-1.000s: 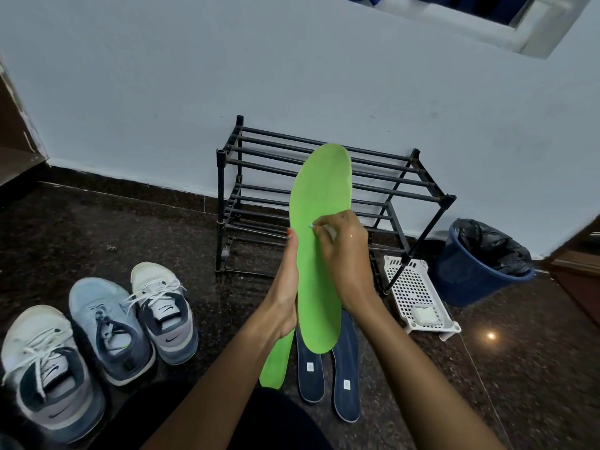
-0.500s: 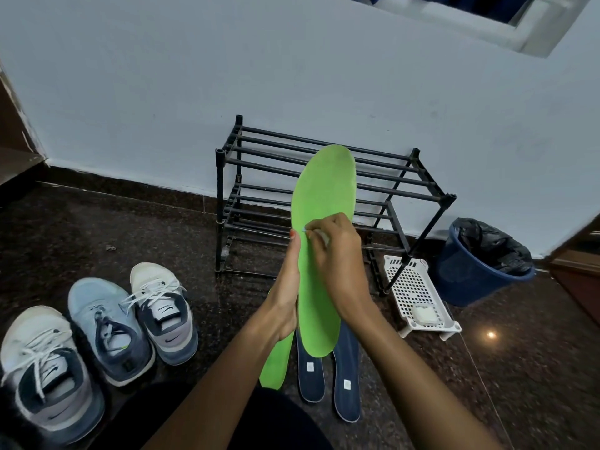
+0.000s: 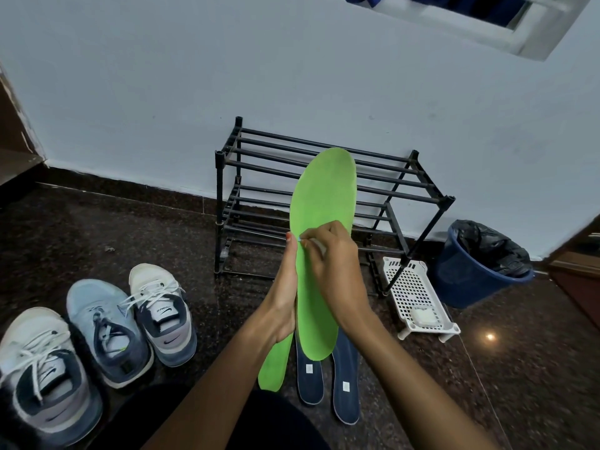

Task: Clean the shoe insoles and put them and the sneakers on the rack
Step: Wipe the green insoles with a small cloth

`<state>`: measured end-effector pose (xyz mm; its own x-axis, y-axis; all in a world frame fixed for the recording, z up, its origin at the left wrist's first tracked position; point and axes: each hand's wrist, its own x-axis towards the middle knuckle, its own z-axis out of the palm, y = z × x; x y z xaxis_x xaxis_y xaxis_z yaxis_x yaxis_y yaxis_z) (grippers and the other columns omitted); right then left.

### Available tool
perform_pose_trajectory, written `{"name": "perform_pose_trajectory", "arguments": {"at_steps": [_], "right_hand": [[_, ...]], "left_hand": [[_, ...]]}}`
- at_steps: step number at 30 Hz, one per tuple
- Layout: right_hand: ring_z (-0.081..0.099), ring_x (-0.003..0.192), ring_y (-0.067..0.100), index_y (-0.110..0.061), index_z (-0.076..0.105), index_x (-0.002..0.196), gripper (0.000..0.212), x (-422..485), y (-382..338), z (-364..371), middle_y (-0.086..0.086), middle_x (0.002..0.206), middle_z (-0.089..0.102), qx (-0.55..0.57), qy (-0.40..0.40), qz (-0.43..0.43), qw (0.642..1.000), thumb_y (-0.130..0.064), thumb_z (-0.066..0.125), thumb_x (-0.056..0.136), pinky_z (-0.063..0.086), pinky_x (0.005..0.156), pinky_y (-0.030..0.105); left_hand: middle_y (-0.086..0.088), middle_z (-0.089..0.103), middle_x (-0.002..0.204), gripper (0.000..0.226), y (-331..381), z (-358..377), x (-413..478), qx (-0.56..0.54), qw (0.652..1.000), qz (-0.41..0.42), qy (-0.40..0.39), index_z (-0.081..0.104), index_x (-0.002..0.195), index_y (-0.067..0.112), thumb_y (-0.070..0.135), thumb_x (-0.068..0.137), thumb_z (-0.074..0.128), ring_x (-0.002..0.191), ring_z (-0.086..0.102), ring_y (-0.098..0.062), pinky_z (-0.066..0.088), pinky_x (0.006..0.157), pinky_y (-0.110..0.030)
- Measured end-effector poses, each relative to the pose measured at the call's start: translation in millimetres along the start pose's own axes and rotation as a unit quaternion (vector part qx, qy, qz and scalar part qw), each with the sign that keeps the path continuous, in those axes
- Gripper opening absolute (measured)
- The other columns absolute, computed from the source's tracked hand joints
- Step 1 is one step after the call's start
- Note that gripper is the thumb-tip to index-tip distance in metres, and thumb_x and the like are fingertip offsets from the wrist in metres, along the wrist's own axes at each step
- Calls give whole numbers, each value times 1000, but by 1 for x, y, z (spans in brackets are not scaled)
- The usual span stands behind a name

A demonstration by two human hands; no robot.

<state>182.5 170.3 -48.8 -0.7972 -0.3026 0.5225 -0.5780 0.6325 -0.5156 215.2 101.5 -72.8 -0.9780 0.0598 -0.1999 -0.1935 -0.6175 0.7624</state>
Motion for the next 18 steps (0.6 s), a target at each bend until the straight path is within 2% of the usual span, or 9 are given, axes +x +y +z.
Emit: {"name": "perform_pose_trajectory", "arguments": {"at_steps": [2,5,10,12,16,18], "right_hand": [[50,81,14,-2,67,94,12,2,0,-1,1,85,48,1,1,4,1000,-3,57,87,33,68,6],[51,82,19,-1,67,94,13,18,3,-3,4,86,48,-9,14,14,1000,-2,56,87,32,67,13],[54,84,24,0,67,95,15,35,8,-1,7,89,50,-14,41,33,998,2,54,87,39,73,20],[53,83,22,1,67,95,15,32,6,1,4,88,48,-11,43,32,998,2,54,87,36,71,17],[50,81,16,-1,66,95,14,14,-3,3,1,86,46,-3,21,11,1000,-2,55,88,36,70,16],[50,82,16,-1,66,96,14,12,-4,2,1,86,46,-8,20,4,1000,-2,55,88,37,71,17]], "left_hand": [[-6,62,125,61,-1,-1,1,1,1000,-3,-1,56,124,14,57,92,27,116,58,-22,41,104,-39],[-1,74,95,52,-3,-4,5,5,1000,-12,-7,64,102,24,57,94,24,94,68,-14,51,86,-34],[2,74,92,50,-5,-8,7,34,999,-12,-12,63,100,32,59,93,21,88,70,-14,54,75,-32],[1,74,96,50,-3,-8,7,40,999,-16,-7,63,102,30,59,93,22,92,69,-15,54,78,-33],[-5,63,120,55,-2,-4,3,45,999,-10,12,56,121,19,57,94,27,114,58,-17,43,102,-36],[-6,60,125,60,-2,-4,4,55,998,-8,11,53,126,18,59,92,28,118,55,-17,40,106,-37]]}}
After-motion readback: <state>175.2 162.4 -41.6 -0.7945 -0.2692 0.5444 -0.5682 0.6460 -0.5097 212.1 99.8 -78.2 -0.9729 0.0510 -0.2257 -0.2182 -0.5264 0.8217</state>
